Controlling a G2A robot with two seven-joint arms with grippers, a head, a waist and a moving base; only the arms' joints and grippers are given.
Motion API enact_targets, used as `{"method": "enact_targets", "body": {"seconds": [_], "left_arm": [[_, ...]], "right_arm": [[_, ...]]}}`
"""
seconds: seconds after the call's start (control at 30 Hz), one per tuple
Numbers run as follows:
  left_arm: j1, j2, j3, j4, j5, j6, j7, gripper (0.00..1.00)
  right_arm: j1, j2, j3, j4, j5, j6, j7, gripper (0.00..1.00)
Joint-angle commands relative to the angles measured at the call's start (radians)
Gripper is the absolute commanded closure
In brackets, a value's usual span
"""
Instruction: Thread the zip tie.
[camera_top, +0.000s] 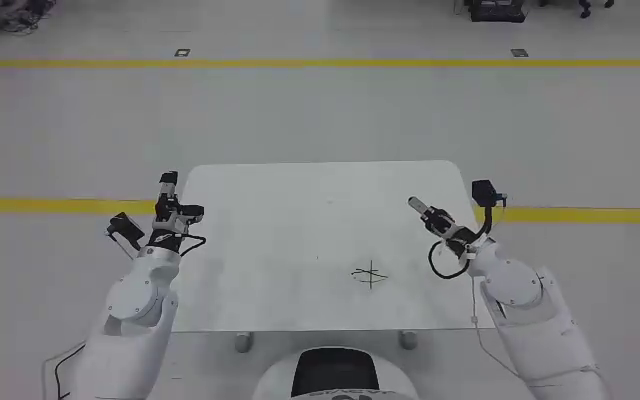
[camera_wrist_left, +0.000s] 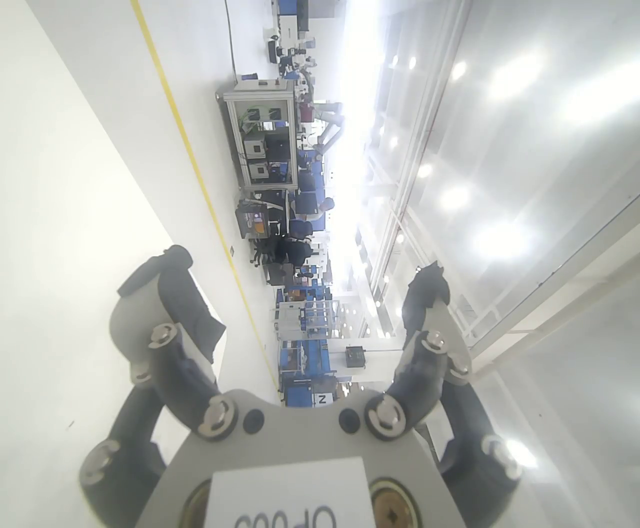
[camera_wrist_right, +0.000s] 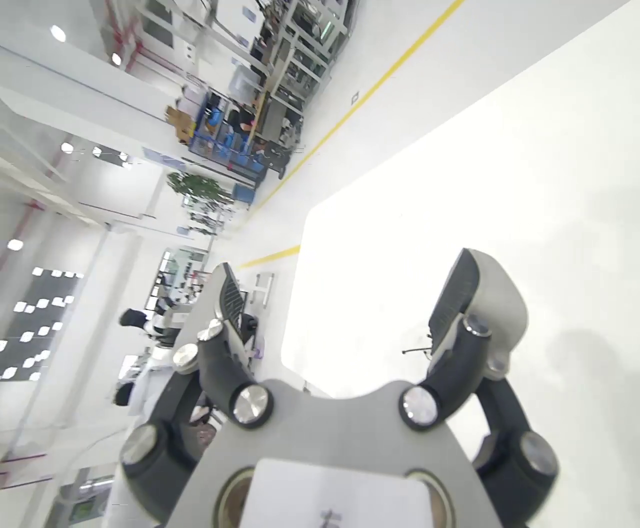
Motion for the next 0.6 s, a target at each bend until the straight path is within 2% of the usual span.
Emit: {"method": "enact_targets", "body": {"seconds": [0.0, 0.07, 0.37, 0.43, 0.57], "left_arm": [[0.000, 0.000, 0.000, 0.000, 0.000, 0.000, 0.000, 0.00], [0.000, 0.000, 0.000, 0.000, 0.000, 0.000, 0.000, 0.00], [0.000, 0.000, 0.000, 0.000, 0.000, 0.000, 0.000, 0.00], [0.000, 0.000, 0.000, 0.000, 0.000, 0.000, 0.000, 0.00], [0.000, 0.000, 0.000, 0.000, 0.000, 0.000, 0.000, 0.00]], "right_arm": [[0.011, 0.001, -0.015, 0.003, -0.033, 0.022, 0.038, 0.00], [0.030, 0.004, -0.033, 0.009, -0.073, 0.035, 0.096, 0.00], [0.030, 0.004, -0.033, 0.009, -0.073, 0.035, 0.096, 0.00], [0.035, 0.007, -0.056, 0.000, -0.148, 0.025, 0.115, 0.00], [0.073, 0.010, -0.110, -0.005, -0.269, 0.062, 0.192, 0.00]]}}
